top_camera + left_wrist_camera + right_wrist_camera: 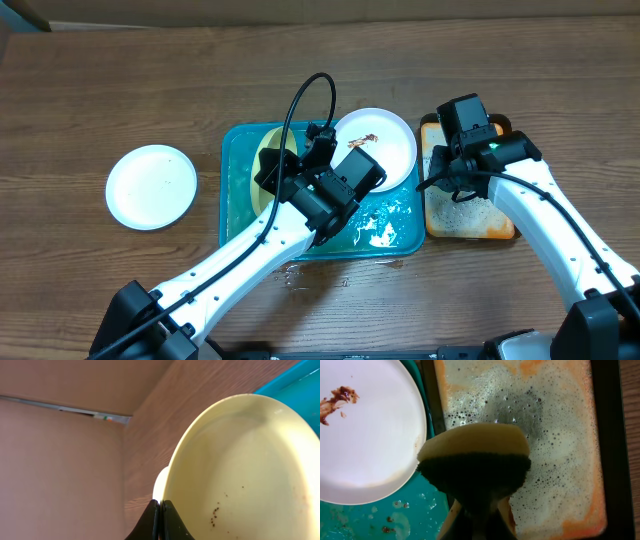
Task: Clean dirty plates on tray and stack at the side
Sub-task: 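Lift the yellow plate with the left gripper and carry it left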
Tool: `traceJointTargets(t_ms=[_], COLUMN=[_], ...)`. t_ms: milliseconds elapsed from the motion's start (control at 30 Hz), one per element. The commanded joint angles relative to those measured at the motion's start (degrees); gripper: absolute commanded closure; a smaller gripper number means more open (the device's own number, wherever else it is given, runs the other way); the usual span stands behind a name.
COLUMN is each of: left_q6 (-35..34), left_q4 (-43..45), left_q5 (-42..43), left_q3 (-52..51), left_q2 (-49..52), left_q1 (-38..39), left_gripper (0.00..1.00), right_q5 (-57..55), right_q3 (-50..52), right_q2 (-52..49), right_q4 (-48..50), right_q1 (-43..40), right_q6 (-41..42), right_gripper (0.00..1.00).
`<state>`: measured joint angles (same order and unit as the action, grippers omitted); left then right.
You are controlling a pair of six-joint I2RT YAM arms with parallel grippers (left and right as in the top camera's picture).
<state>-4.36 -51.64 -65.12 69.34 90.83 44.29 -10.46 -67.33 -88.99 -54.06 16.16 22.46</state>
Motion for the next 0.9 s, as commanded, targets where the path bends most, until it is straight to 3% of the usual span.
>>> traceJointTargets(t_ms=[0, 67, 200, 567, 867], left_q6=[-1.88, -1.84, 4.96, 5.64, 2.43], left_q4=[0.28, 1.88, 3.34, 3.63, 3.39], left_q5=[-8.44, -12.02, -5.77, -7.67, -5.55], left_q3=[0.13, 0.13, 0.13, 0.13, 0.13], left_q2=[-0.20, -0.20, -0.17, -0.20, -0.20], left_q1=[0.37, 0.20, 2.27, 1.64, 0.81], left_gripper=[0.96, 0.96, 0.96, 0.96, 0.96], right_q5=[0.20, 0.20, 0.20, 0.20, 0.20], right_q3=[-0.57, -0.57, -0.57, -0.57, -0.57], right_q2=[0.26, 0.26, 0.26, 0.26, 0.26], right_q4=[0.13, 0.11, 0.13, -0.15, -0.35], right_q1=[-0.17, -0.17, -0.17, -0.17, -0.17], right_q6=[0.07, 0.04, 0.07, 0.07, 0.07], right_gripper=[0.96, 0.96, 0.96, 0.96, 0.96])
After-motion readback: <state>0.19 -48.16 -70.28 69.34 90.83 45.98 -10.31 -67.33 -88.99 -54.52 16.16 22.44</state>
